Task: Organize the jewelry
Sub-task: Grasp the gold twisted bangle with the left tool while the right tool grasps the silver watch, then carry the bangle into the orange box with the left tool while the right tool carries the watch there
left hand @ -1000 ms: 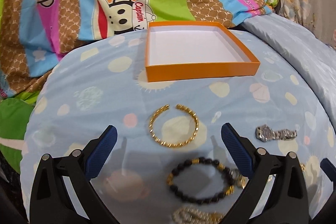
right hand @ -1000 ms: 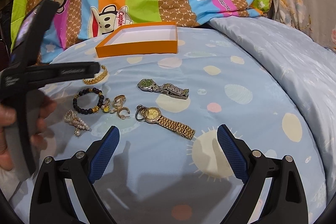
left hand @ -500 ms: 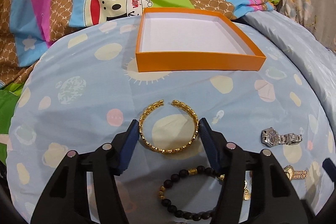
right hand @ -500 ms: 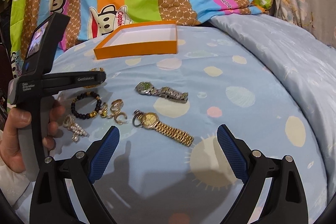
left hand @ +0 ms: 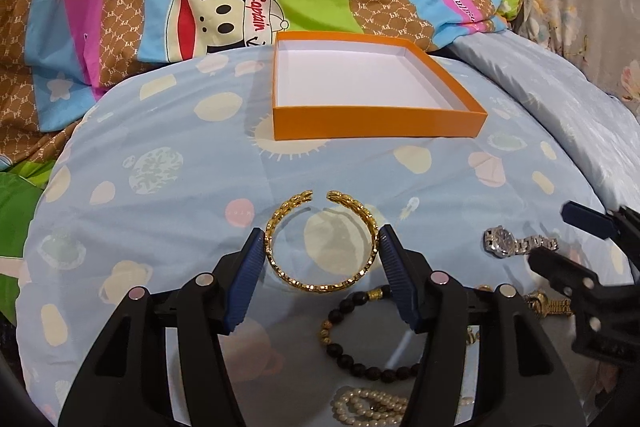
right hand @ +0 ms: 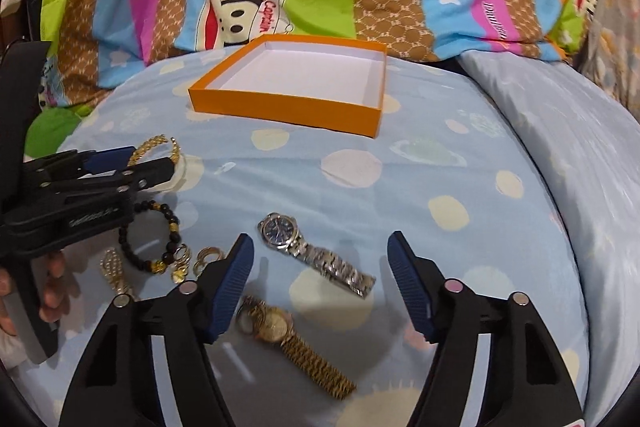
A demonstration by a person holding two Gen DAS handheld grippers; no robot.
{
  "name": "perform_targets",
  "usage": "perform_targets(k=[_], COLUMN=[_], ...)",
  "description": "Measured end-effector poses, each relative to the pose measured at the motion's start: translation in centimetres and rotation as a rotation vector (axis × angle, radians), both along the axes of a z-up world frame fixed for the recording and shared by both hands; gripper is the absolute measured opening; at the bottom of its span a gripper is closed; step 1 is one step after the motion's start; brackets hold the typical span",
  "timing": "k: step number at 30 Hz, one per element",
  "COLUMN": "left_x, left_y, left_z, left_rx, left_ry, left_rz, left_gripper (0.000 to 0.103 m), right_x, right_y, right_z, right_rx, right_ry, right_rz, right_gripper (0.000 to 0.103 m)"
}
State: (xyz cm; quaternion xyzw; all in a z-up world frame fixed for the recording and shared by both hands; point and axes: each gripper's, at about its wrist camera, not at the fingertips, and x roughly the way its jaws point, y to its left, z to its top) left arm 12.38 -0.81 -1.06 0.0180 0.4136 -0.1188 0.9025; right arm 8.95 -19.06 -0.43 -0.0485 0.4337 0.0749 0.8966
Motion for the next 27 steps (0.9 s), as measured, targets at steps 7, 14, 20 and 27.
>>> perform_targets(k=[7, 14, 20, 27], left_x=[0.1, 0.2, 0.3, 0.1], left_y=[0.1, 0.1, 0.1, 0.2], left_z=[-0.4, -0.4, -0.6, -0.5], left_rx=[-0.01, -0.012, -0.017, -0.026], left_ry=[0.011, 0.013, 0.019, 0.012], left_rz=[0.0, -0.005, -0.002, 0.001], left_gripper=[0.056, 0.056, 0.056, 0.056], right_x=[1.5, 2.1, 2.0, 1.4], right_y=[0.8, 0.2, -0.8, -3.4], right_z=[-1.8, -2.1, -2.0, -0.1], right_rx=[-0.025, 0.016, 0.019, 0.065], right_ry=[0.041, 0.037, 0.026, -0.037], right_rz=[0.049, 0.039, -0.017, -0.133], right_gripper=[0.041, 0.021, 0.021, 0.021])
